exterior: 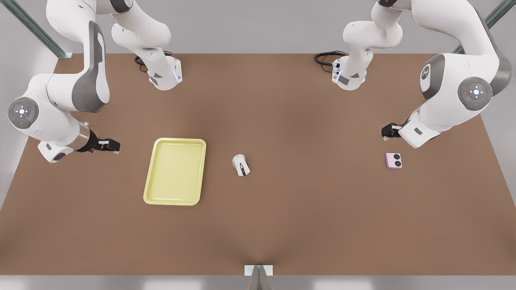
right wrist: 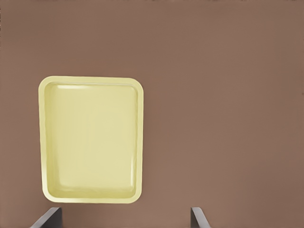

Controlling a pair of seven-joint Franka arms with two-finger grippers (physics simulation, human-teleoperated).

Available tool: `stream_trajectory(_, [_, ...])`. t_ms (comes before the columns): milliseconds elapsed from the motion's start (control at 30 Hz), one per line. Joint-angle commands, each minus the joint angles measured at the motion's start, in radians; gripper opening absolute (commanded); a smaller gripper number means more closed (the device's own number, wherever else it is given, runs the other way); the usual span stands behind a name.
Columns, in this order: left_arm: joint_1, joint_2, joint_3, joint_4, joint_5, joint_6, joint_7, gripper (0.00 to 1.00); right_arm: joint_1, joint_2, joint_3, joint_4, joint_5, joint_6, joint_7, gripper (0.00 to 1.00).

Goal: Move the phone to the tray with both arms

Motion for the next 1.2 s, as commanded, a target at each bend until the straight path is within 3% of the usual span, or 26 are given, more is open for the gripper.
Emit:
stream_trajectory(0, [0.001, -0.001, 0.000, 0.001, 0.006, 0.043, -0.067, 1.00, -0.002, -0.001, 0.000, 0.000, 0.001, 0.042, 0.008, 1.00])
stream_trajectory(100, [0.053, 0.086, 0.005, -0.099, 0.035, 0.095, -0.066, 1.00, 0.000, 0.000, 0.001, 0.020, 0.001, 0.033, -0.006, 1.00])
stream_trajectory(133, [0.145, 0.145, 0.005, -0.119, 0.016, 0.174, -0.049, 1.00, 0.000, 0.013, 0.001, 0.037, 0.001, 0.033, -0.006, 1.00])
stream_trajectory(200, [0.178, 0.157, 0.008, -0.309, 0.009, 0.418, 0.036, 1.00, 0.000, 0.025, 0.001, 0.048, 0.001, 0.030, 0.003, 1.00])
stream_trajectory(400, [0.312, 0.235, 0.011, -0.528, 0.017, 0.789, 0.316, 1.00, 0.001, 0.025, 0.001, 0.043, 0.003, 0.028, 0.009, 1.00])
stream_trajectory(1167, [0.363, 0.350, 0.012, -0.594, 0.057, 0.848, 0.444, 1.00, -0.005, 0.030, 0.001, 0.039, 0.004, 0.028, 0.008, 1.00])
